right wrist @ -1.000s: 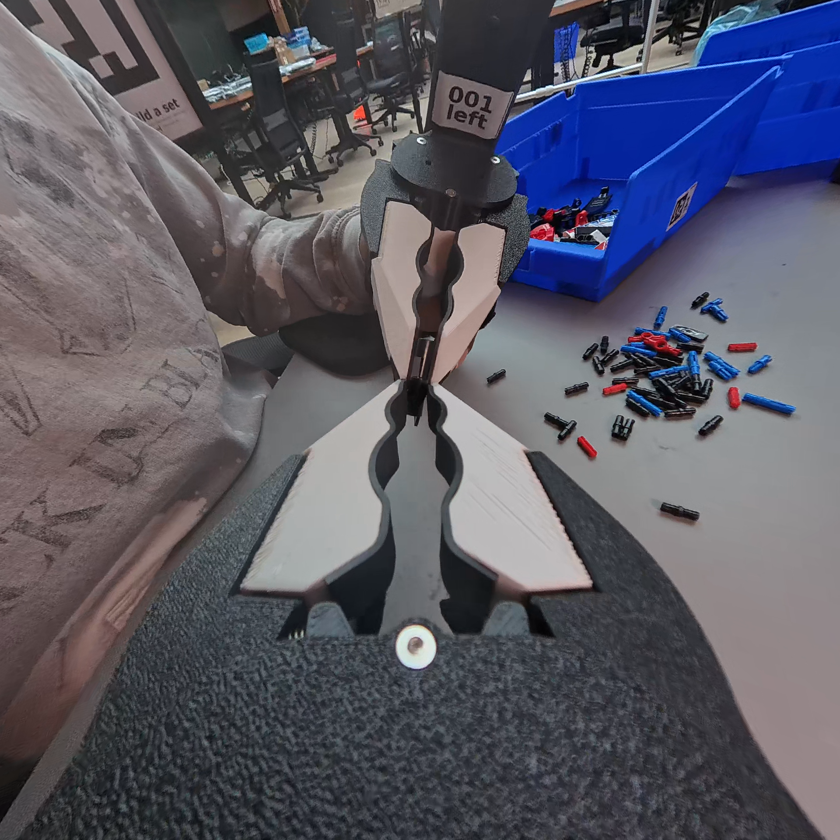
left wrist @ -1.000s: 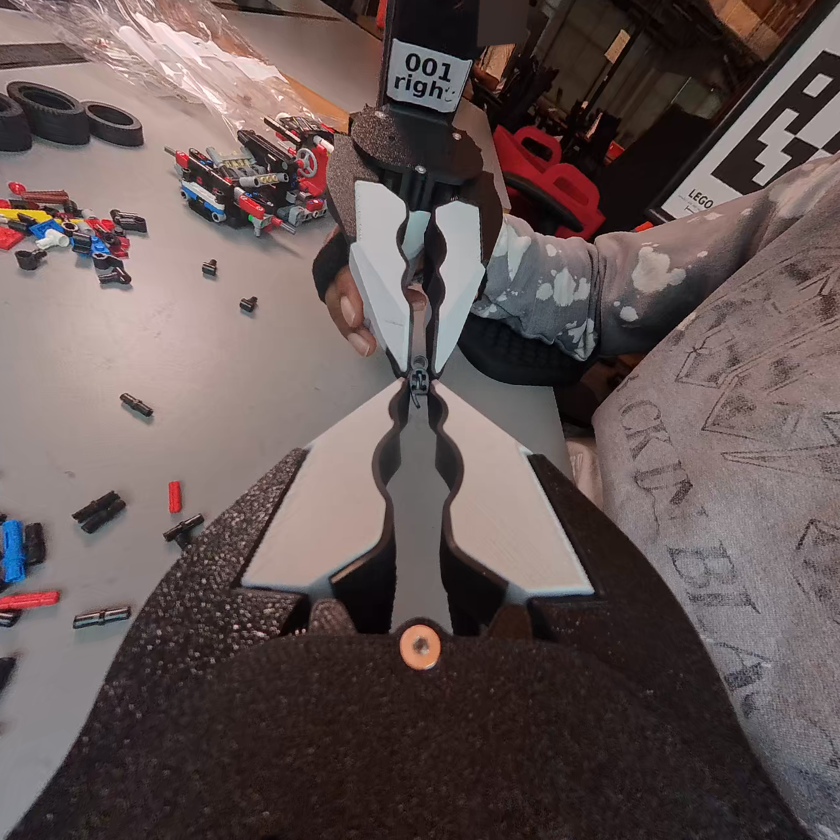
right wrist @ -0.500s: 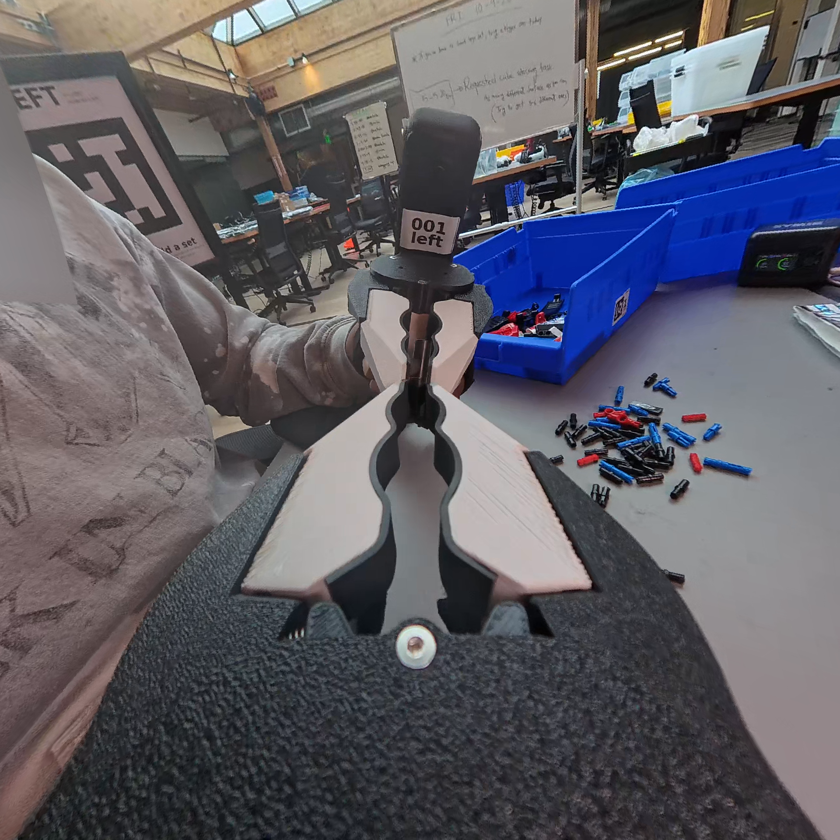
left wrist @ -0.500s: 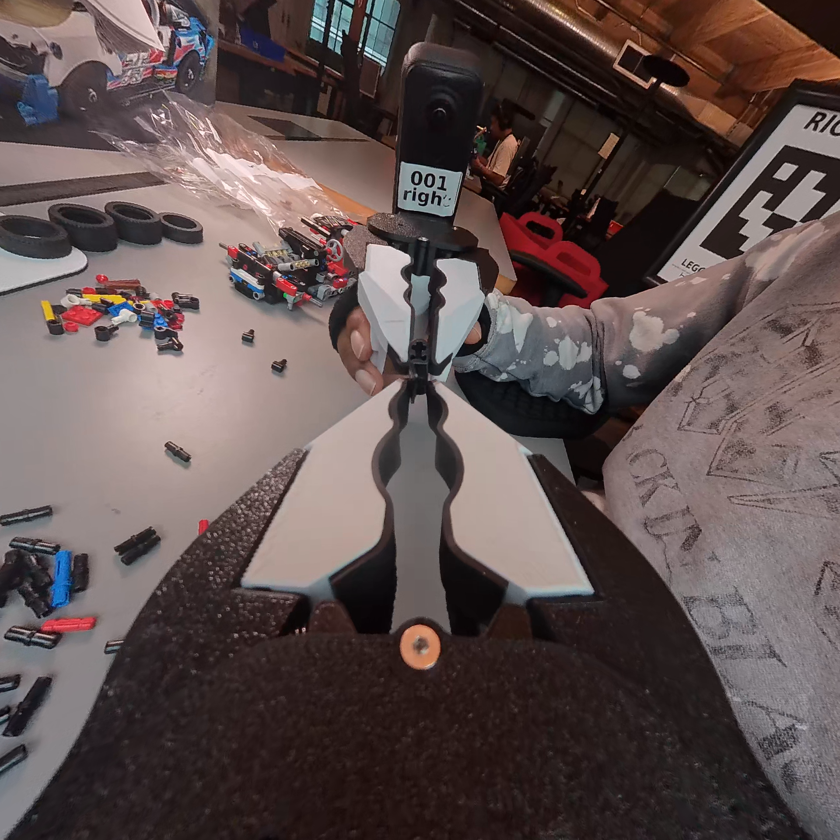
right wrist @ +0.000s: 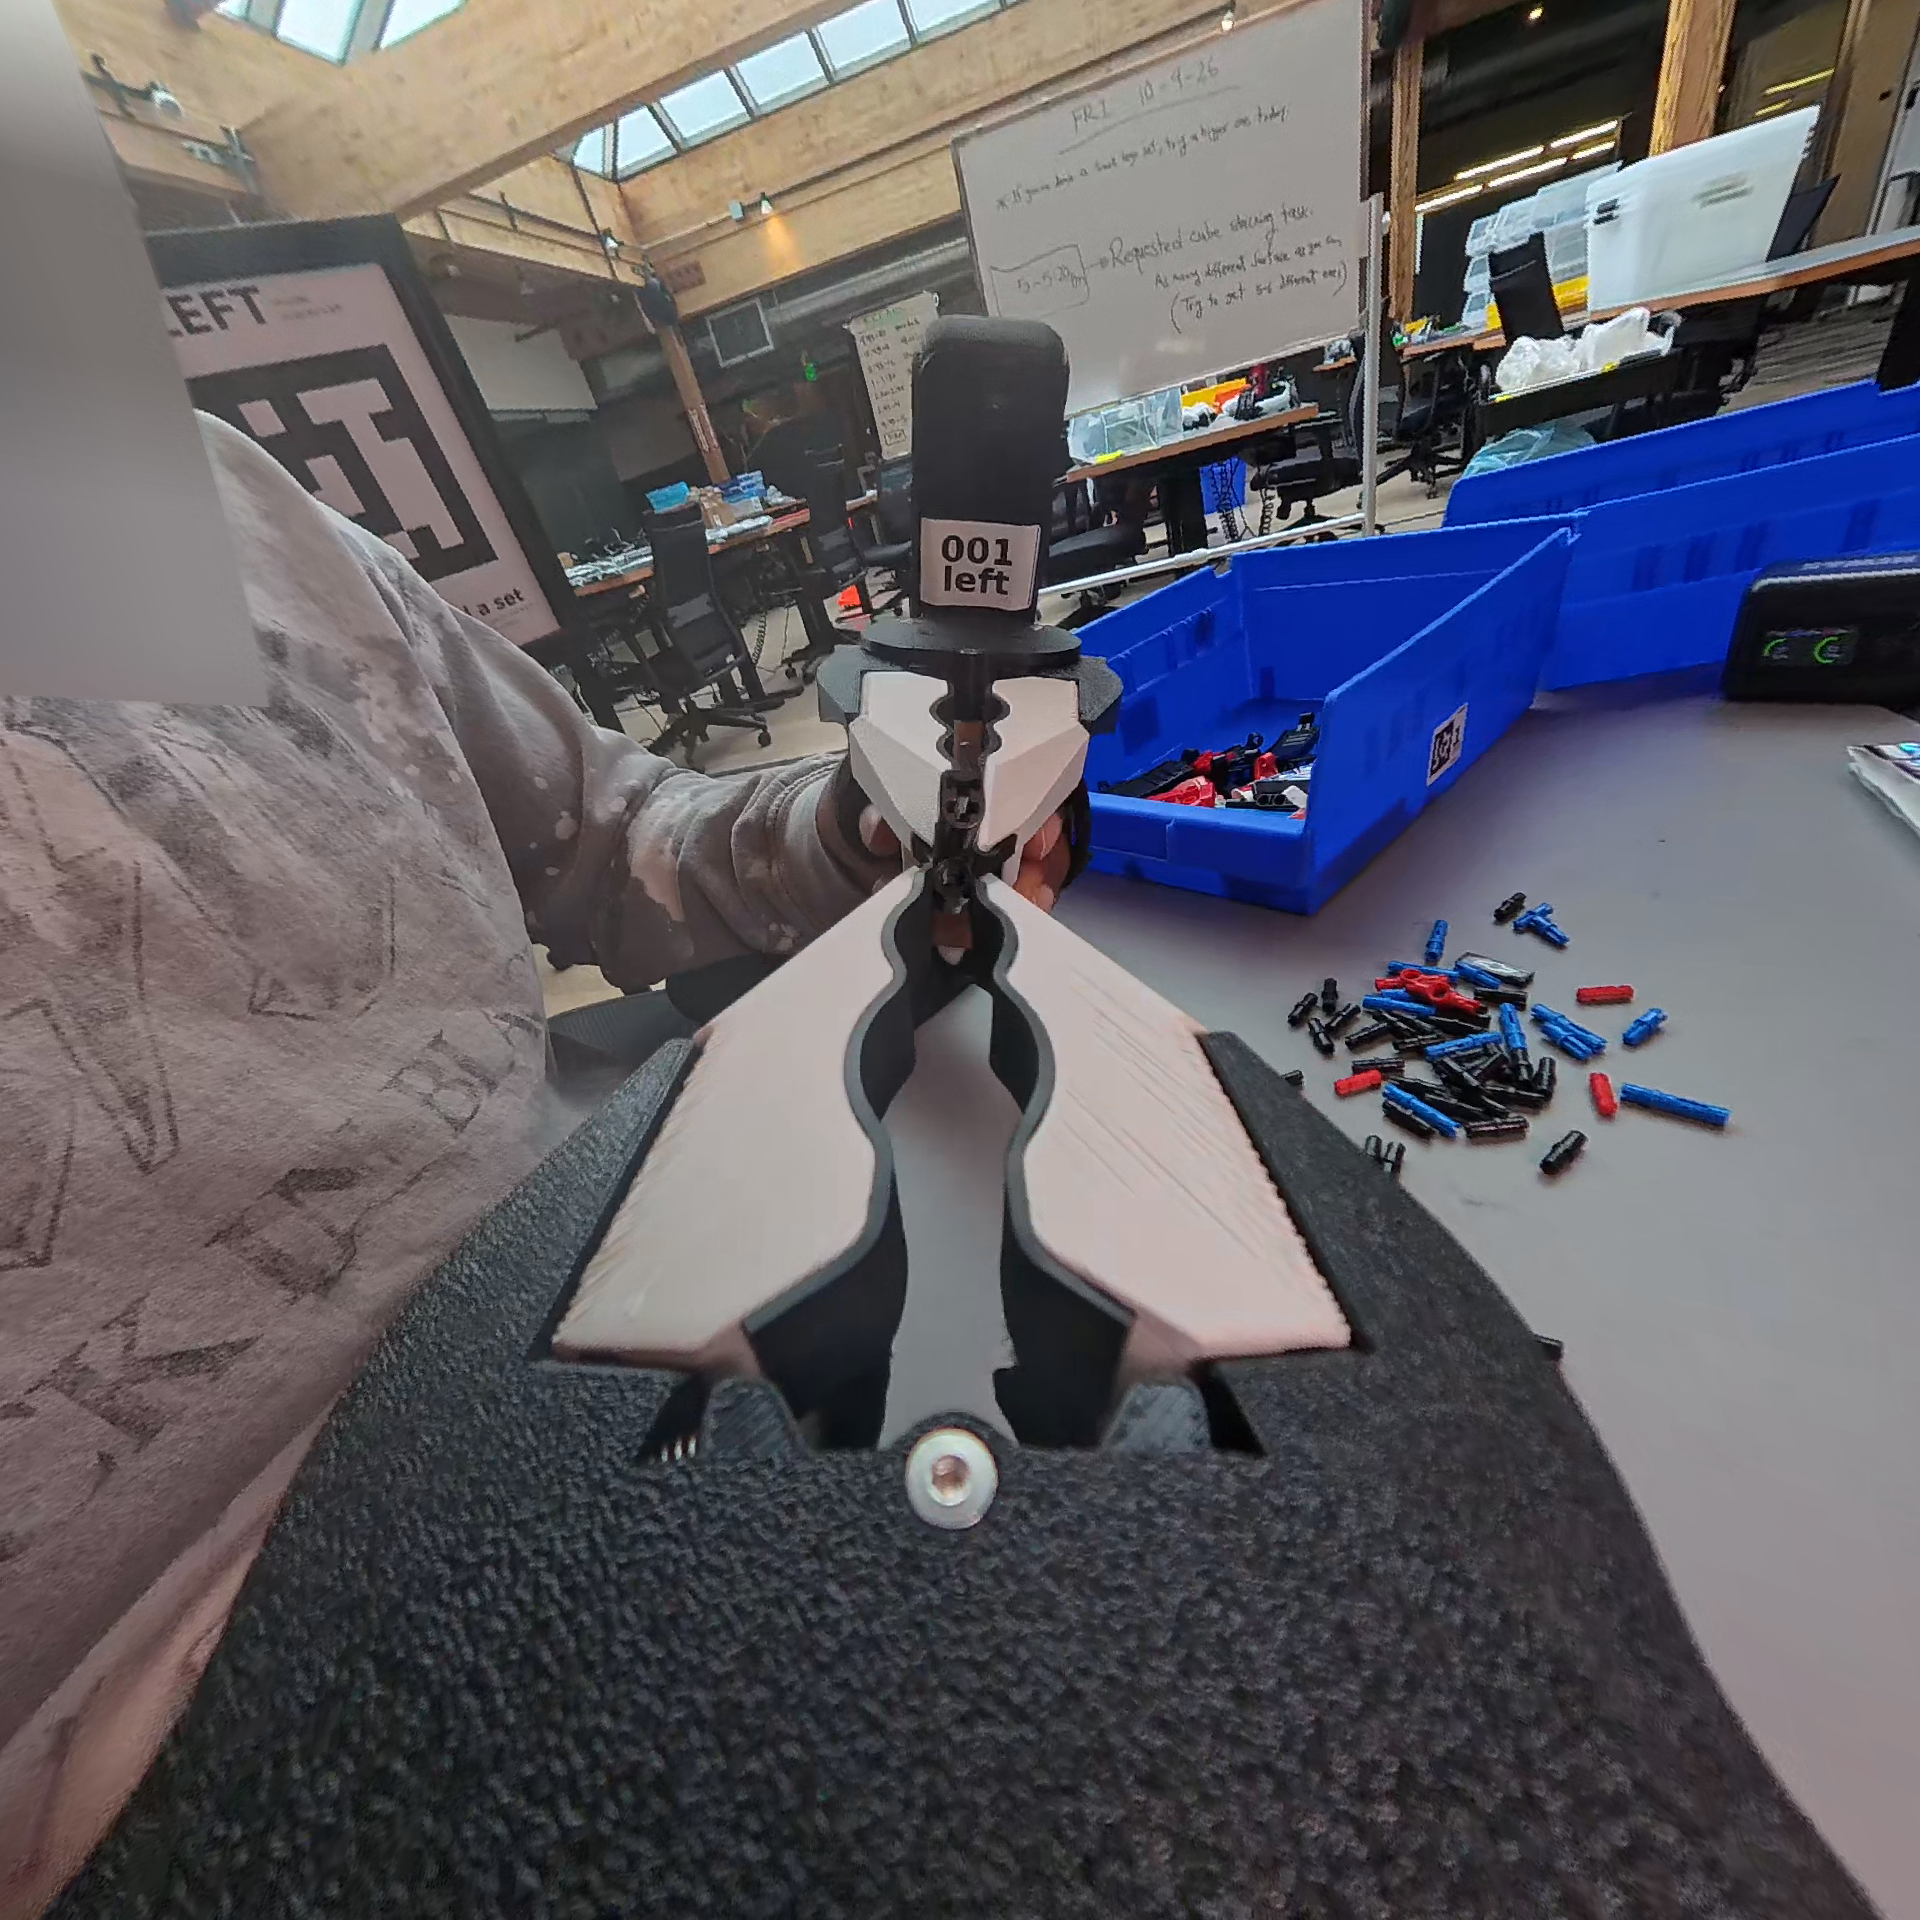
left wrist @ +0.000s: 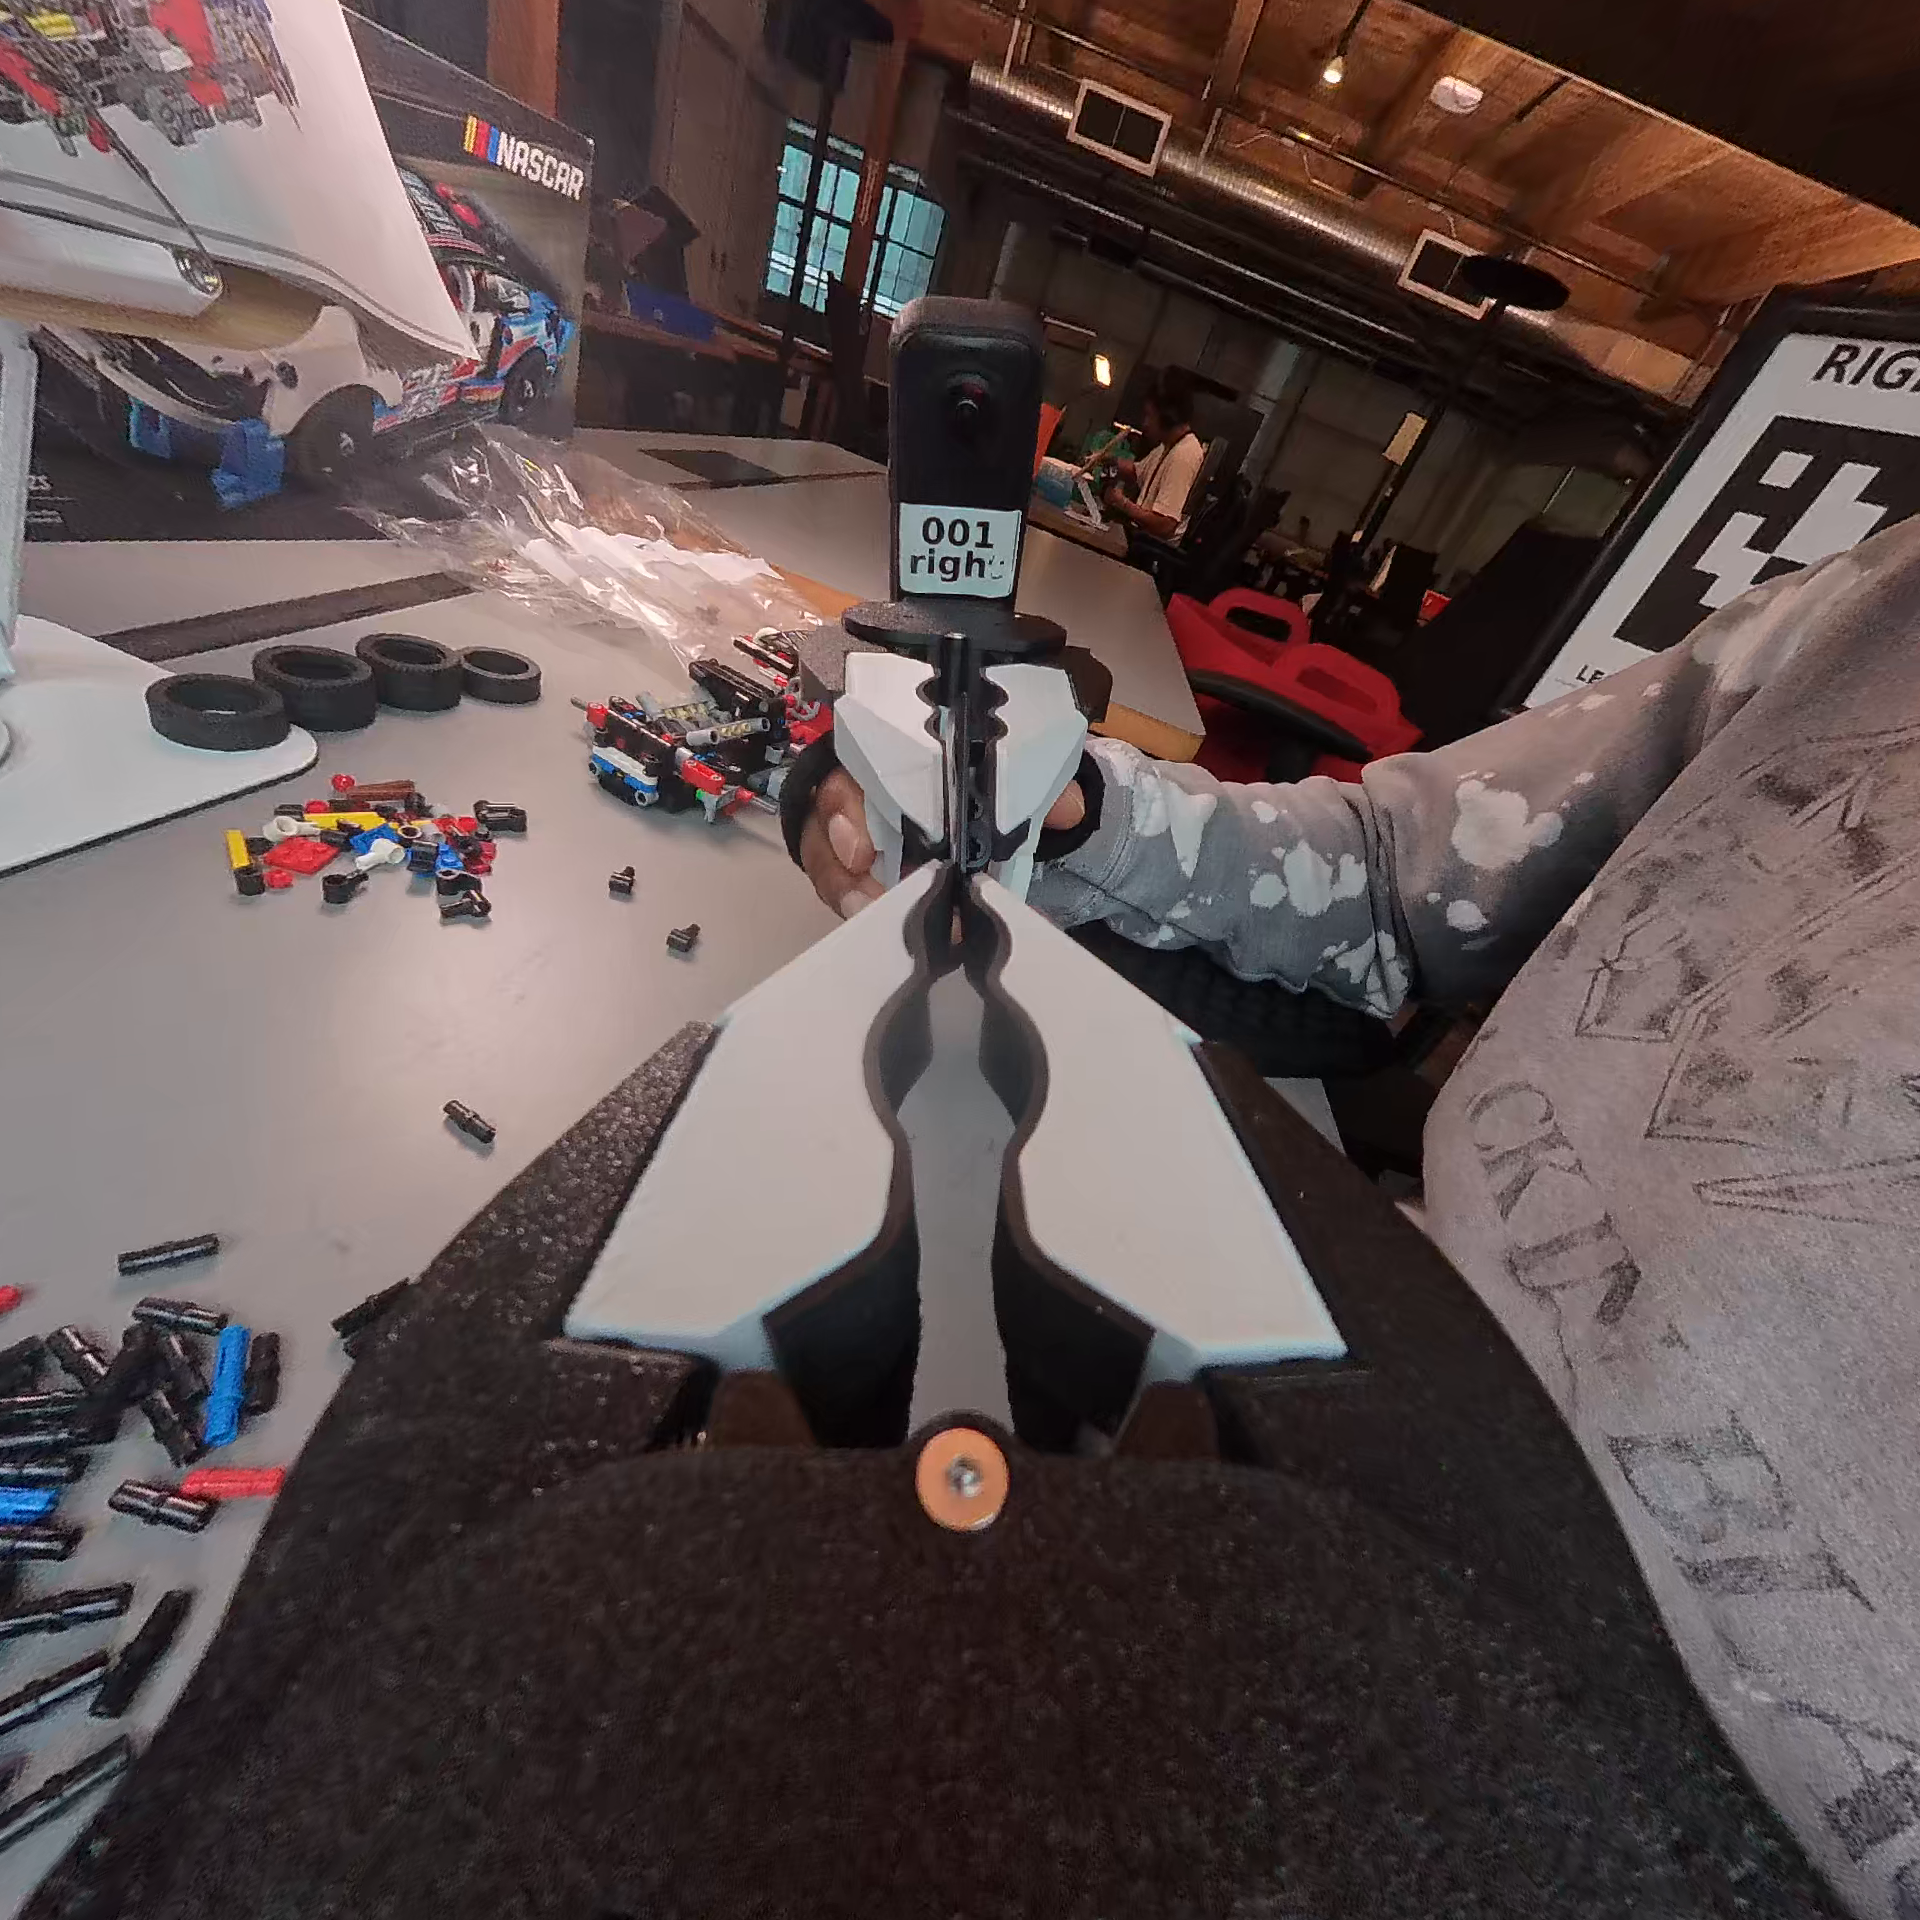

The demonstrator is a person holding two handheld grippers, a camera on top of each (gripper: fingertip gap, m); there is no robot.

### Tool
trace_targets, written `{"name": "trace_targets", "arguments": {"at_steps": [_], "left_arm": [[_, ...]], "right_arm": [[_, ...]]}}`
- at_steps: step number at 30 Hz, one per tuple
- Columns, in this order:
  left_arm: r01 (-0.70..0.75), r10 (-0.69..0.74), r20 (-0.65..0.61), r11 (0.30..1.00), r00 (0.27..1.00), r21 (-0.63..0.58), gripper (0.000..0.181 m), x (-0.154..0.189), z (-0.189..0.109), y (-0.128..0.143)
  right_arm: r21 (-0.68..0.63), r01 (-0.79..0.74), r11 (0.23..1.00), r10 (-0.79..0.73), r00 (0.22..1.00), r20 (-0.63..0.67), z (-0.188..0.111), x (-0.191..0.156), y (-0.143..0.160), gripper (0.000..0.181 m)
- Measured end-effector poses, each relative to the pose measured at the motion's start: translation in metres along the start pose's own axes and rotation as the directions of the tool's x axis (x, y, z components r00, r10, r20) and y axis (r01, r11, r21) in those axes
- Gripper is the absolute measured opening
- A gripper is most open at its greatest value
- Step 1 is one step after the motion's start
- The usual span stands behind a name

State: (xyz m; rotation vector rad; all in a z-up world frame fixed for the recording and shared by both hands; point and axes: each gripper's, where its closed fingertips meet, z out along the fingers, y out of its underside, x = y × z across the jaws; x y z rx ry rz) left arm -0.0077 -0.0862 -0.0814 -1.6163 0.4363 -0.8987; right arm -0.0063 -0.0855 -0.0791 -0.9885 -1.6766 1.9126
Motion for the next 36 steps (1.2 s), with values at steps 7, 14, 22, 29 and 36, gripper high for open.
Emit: {"name": "trace_targets", "arguments": {"at_steps": [7, 14, 22, 29, 36], "left_arm": [[0.055, -0.056, -0.053, 0.998, 0.997, -0.023, 0.025, 0.001, -0.003, 0.004], [0.055, -0.060, -0.064, 0.995, 0.996, -0.080, 0.002, 0.004, 0.004, 0.015], [0.024, -0.023, 0.016, 0.998, 1.000, -0.065, 0.000, -0.013, -0.027, 0.000], [0.072, -0.072, -0.003, 0.997, 0.997, -0.005, 0.002, -0.013, -0.022, -0.001], [0.063, -0.063, -0.041, 0.998, 0.997, -0.019, 0.001, -0.002, -0.007, 0.004]], "right_arm": [[-0.145, 0.057, 0.988, -0.067, 0.996, -0.060, 0.000, 0.005, 0.016, 0.006], [-0.227, 0.102, 0.969, -0.117, 0.992, -0.053, 0.010, -0.002, 0.029, 0.006], [-0.052, 0.033, 0.998, -0.036, 0.998, -0.059, -0.022, 0.010, 0.004, 0.000], [-0.169, 0.062, 0.984, -0.081, 0.991, -0.107, 0.007, 0.008, 0.022, 0.024], [-0.137, 0.076, 0.988, -0.089, 0.992, -0.090, 0.026, 0.002, 0.017, 0.008]]}}
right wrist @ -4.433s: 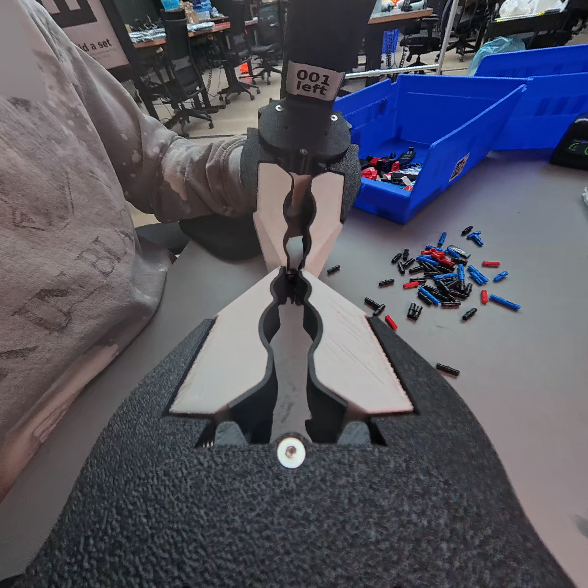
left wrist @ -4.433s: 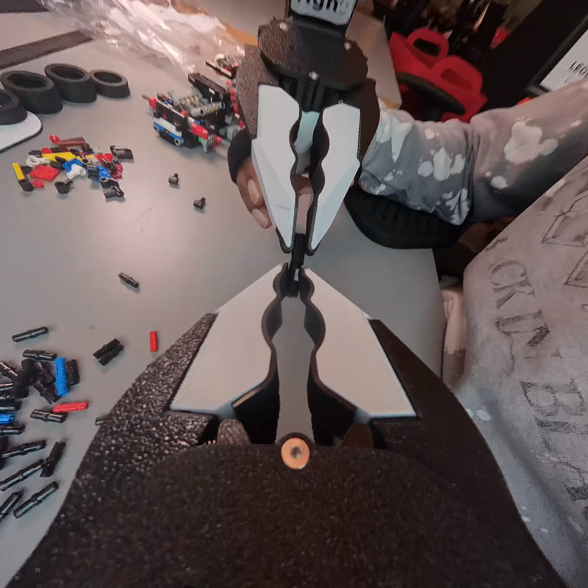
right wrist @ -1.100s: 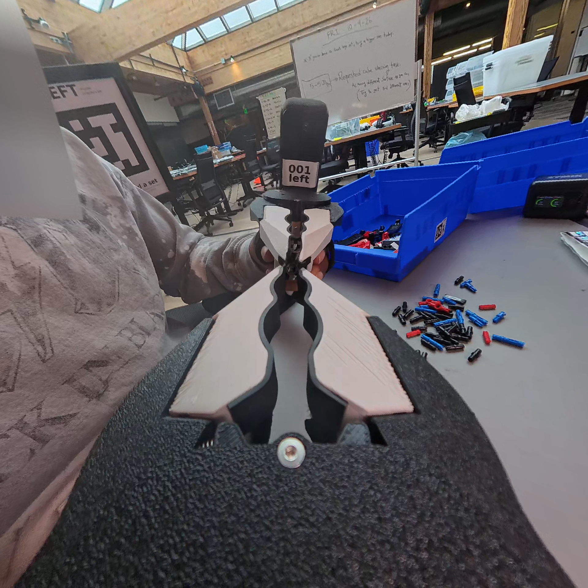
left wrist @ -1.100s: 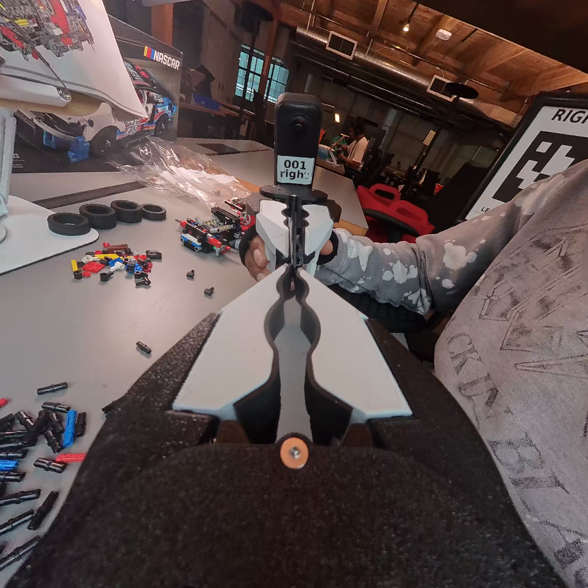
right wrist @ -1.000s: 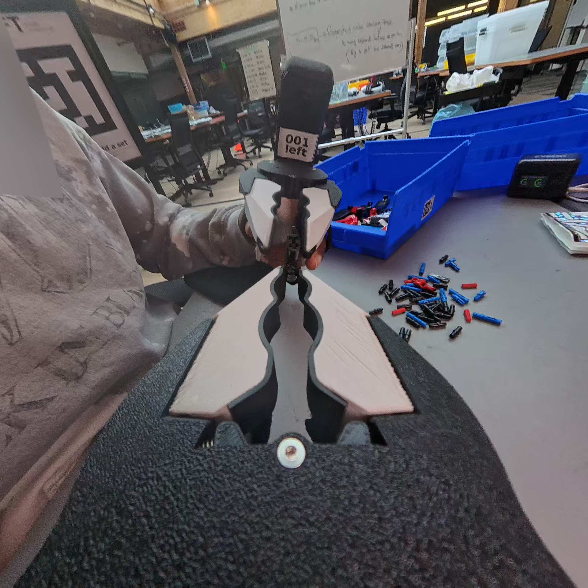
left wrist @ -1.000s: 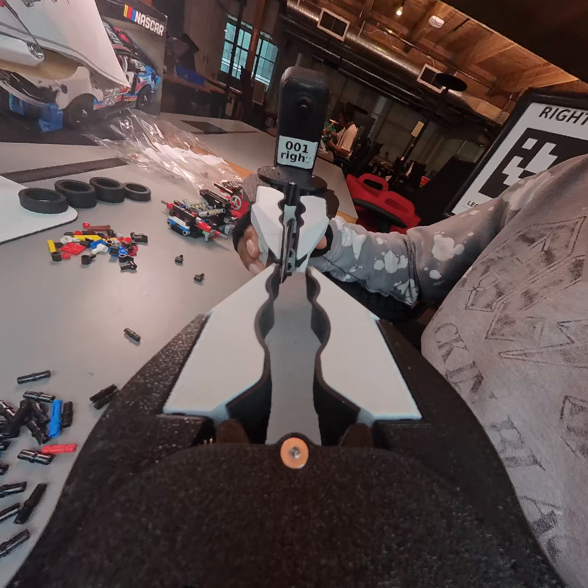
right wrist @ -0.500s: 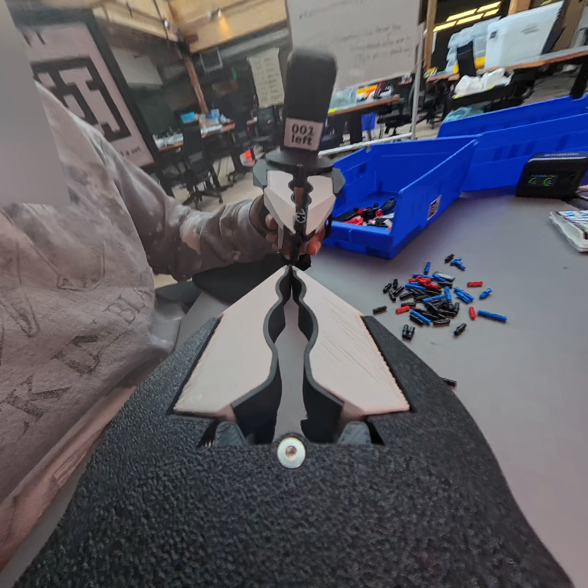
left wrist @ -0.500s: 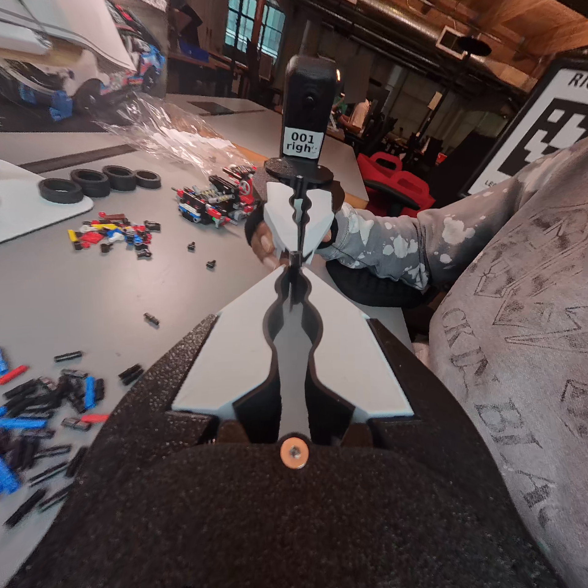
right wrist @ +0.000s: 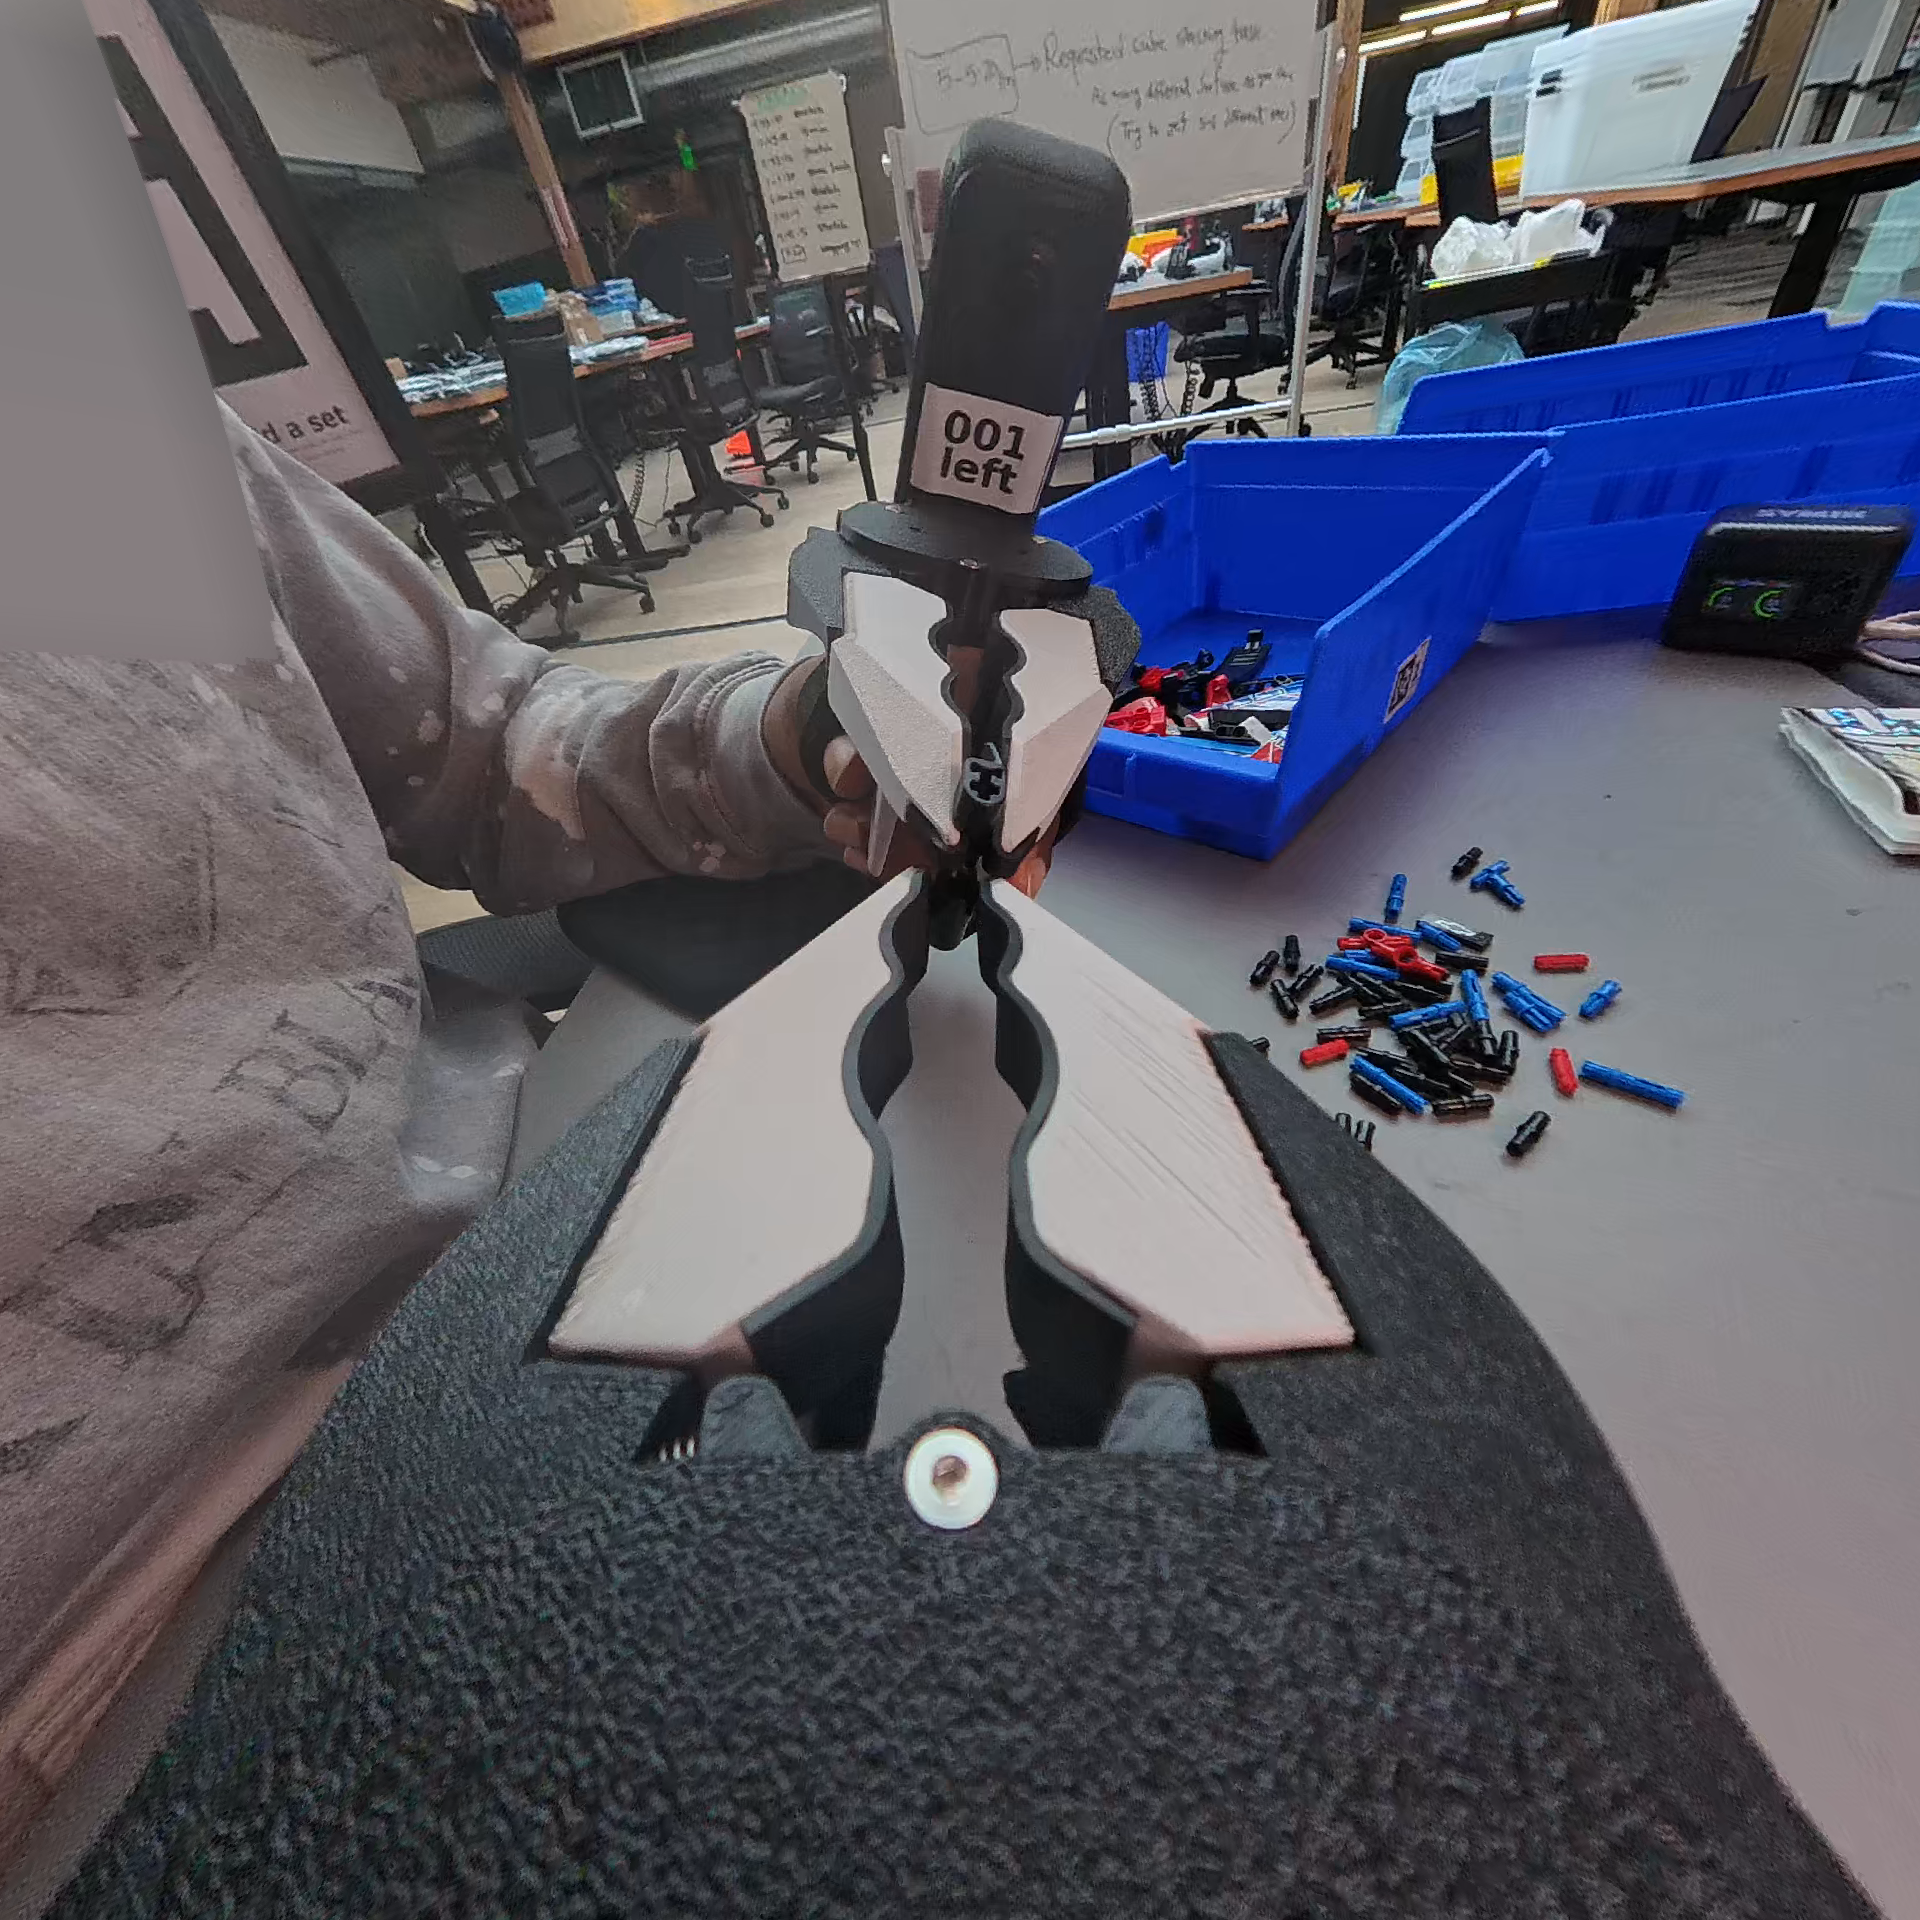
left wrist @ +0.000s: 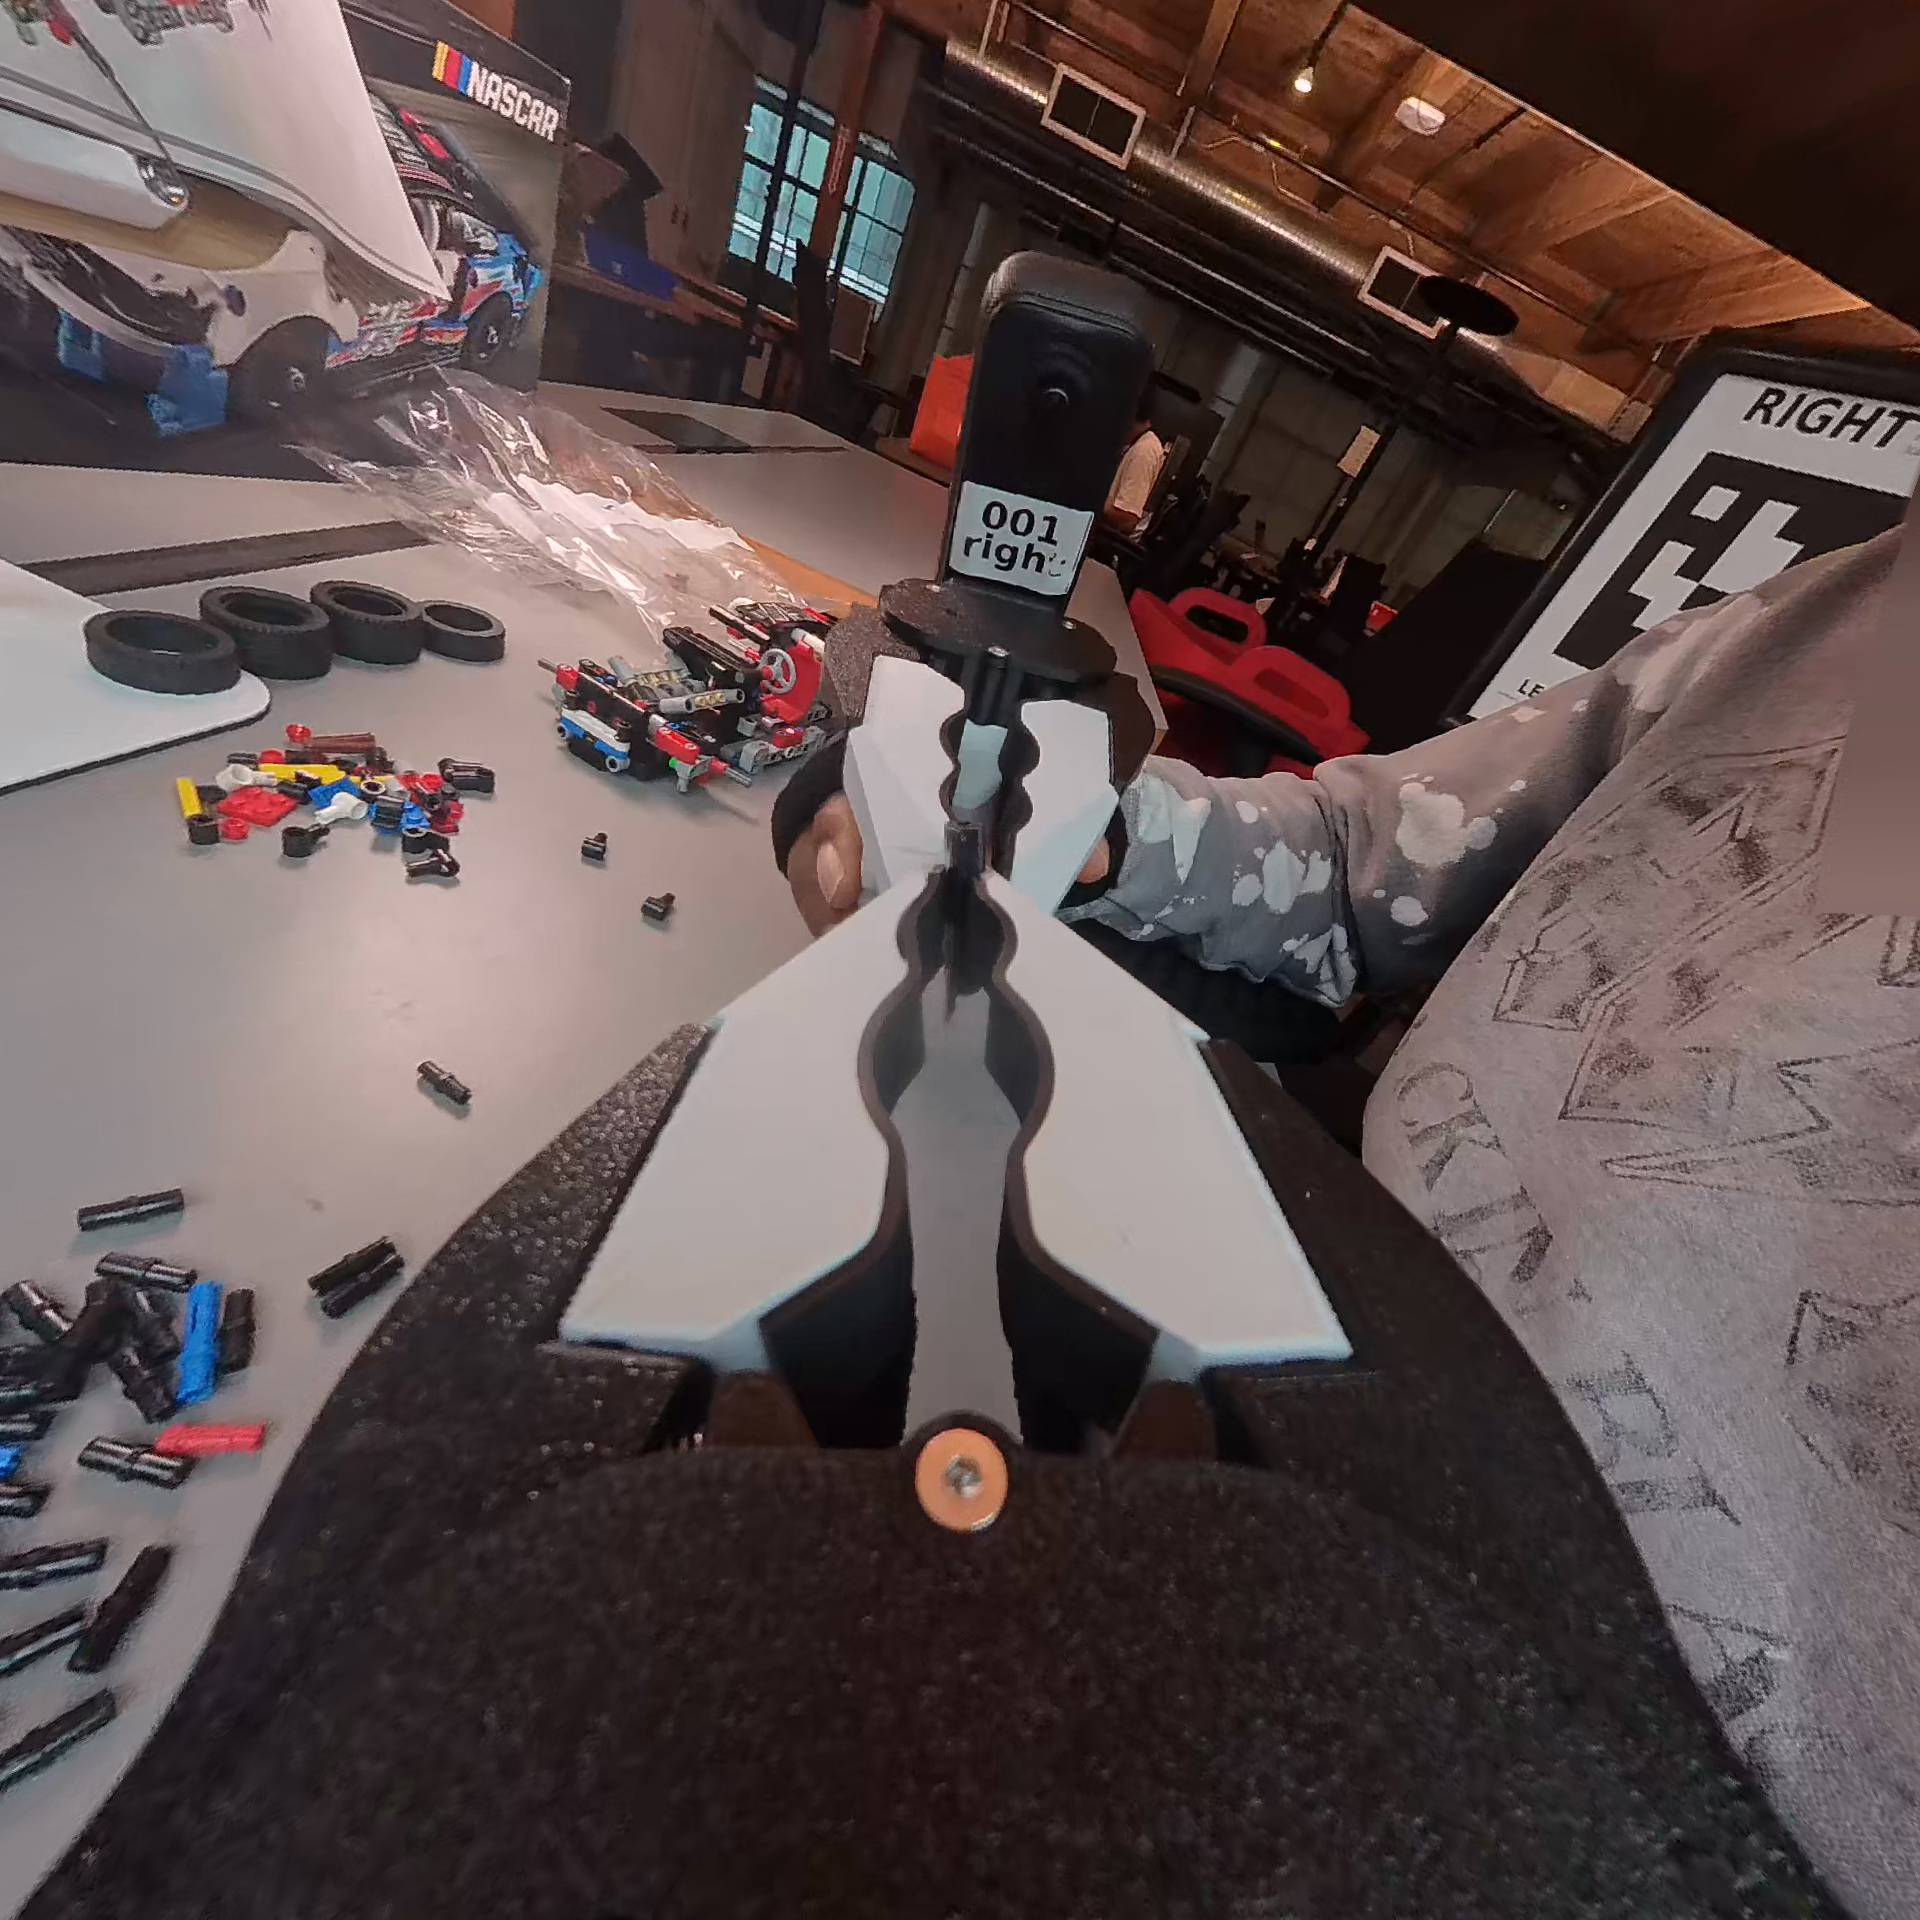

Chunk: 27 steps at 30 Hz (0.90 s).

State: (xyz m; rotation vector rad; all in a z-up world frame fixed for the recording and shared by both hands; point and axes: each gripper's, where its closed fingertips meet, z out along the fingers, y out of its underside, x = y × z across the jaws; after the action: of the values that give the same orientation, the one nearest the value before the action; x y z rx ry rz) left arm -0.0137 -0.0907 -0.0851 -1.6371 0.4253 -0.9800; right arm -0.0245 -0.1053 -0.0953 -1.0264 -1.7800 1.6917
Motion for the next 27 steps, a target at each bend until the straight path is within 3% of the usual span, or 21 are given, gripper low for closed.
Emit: {"name": "trace_targets", "arguments": {"at_steps": [9, 27], "left_arm": [[-0.054, 0.053, -0.015, 0.992, 0.999, -0.115, 0.001, 0.010, 0.005, 0.012], [-0.117, 0.132, 0.059, 0.970, 0.989, -0.212, 0.000, 0.001, 0.007, 0.025]], "right_arm": [[-0.021, -0.013, 1.000, 0.015, 0.994, 0.108, -0.011, -0.010, 0.009, 0.006], [-0.020, -0.032, 0.999, 0.035, 0.989, 0.140, -0.033, -0.007, 0.008, 0.006]]}}
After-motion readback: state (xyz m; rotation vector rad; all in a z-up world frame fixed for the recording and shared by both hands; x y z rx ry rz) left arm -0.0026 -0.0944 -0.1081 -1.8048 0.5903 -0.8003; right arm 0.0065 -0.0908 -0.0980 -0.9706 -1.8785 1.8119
